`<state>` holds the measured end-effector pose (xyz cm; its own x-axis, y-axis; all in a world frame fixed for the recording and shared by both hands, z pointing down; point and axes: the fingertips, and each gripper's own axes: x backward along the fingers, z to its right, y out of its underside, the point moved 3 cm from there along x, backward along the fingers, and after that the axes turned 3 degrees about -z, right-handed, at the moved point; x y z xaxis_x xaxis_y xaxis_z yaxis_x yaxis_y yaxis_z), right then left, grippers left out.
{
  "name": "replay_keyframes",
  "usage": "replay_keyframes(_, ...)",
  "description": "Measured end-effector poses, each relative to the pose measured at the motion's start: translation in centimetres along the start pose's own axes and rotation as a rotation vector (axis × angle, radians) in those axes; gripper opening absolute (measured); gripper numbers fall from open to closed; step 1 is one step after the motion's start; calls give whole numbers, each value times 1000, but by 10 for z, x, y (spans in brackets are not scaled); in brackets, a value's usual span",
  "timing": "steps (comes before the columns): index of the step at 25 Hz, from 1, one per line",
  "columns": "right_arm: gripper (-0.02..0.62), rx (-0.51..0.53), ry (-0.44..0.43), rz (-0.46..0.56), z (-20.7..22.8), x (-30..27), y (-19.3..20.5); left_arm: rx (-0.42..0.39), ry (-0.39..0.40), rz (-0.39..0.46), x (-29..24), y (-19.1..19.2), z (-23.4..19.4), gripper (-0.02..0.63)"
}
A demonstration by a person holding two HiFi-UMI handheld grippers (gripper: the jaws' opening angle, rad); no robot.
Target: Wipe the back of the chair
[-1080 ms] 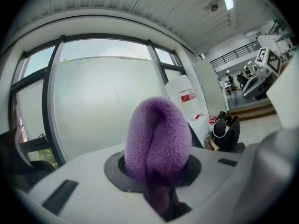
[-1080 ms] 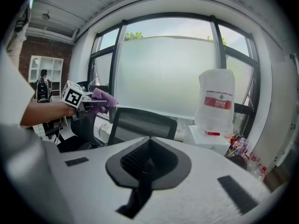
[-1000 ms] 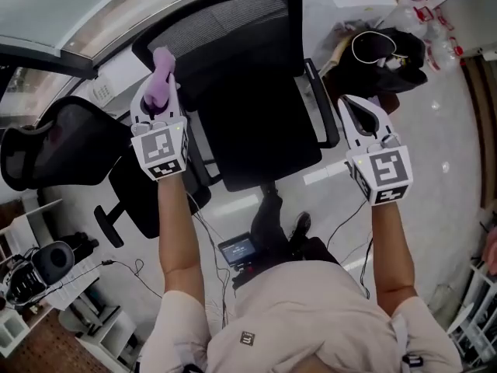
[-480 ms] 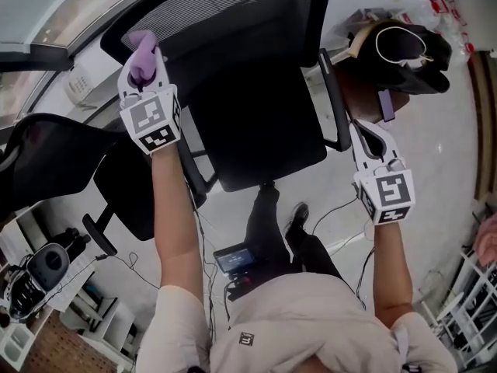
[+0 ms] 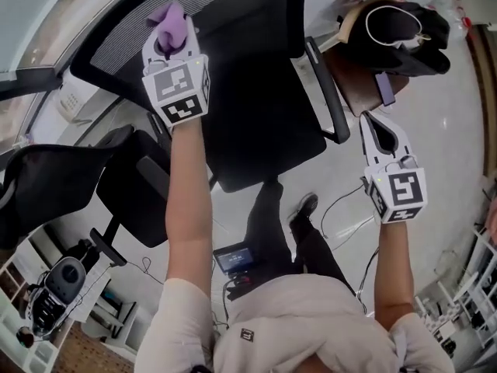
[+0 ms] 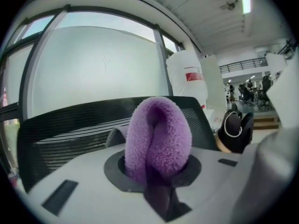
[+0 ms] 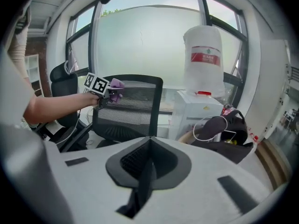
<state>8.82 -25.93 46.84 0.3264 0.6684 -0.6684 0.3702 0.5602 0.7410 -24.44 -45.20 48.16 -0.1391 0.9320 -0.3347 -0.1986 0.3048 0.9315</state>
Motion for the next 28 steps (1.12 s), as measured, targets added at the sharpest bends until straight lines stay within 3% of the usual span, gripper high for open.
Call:
replay_keyframes(7,-6,-77,94,-34,44,25,37,-3,231,41,-65,-41,156,77)
replay_keyframes(10,-6,-97,110,-46,53,31,47,4,268,44,-72,-49,185,75)
replay_keyframes(13,-6,-102,107,-47,55,31,49,-3,258,47,-72,-48,181,75)
replay_keyframes(18,-6,-69,64,-43,44,17,38,-7,138,28,-50,-28,118,75)
replay_keyframes(25,-6,20,-63,-36,-9,-21,12,150,-261,-56,53,44,-74,75)
replay_keyframes(28,-6,53,-115,-36,-34,-34,2,190,-348,-70,84,61,-124,75)
